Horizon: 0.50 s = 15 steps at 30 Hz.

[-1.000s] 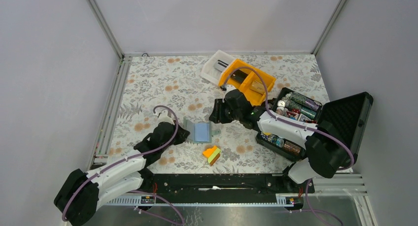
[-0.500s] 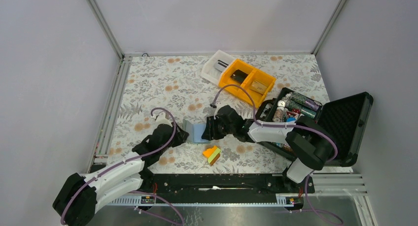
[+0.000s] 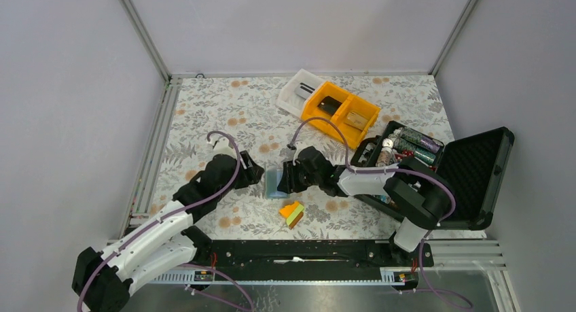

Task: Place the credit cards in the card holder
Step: Place the card holder at the center of the board.

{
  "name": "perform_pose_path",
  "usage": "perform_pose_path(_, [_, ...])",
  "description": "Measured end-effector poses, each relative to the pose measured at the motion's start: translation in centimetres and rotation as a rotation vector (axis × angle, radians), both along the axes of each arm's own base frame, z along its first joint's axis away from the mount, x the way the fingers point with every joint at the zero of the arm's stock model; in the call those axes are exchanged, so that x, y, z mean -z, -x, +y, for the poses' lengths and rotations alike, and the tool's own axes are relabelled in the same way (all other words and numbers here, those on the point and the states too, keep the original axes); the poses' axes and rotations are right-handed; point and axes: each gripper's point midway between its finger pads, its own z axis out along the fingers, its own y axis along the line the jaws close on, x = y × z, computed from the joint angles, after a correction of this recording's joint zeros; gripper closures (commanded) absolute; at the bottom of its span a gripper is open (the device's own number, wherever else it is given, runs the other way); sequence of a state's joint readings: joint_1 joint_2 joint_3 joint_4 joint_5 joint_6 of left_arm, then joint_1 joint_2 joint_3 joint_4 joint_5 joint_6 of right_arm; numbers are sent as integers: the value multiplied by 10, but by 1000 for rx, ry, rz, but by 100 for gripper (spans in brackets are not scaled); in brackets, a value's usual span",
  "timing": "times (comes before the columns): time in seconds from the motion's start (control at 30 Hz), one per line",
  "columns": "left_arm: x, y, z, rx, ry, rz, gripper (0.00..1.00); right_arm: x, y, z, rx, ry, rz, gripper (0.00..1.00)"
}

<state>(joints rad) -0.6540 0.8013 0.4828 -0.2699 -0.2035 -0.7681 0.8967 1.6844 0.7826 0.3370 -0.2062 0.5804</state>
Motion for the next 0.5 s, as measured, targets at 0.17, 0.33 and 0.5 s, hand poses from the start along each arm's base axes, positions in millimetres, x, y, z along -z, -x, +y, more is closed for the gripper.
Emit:
perform_pose_path(0.17, [-23,0,-15,61,56,-24,44,11,-1,8,-21,2,20,62])
perform_pose_path(0.33, [-30,7,-20,102,87,-28,47,1,-11,27,-48,-35,1,62])
perform_pose_path(0.5, [-39,16,-31,178,134,-38,51,-23,-26,52,-76,-91,-43,62])
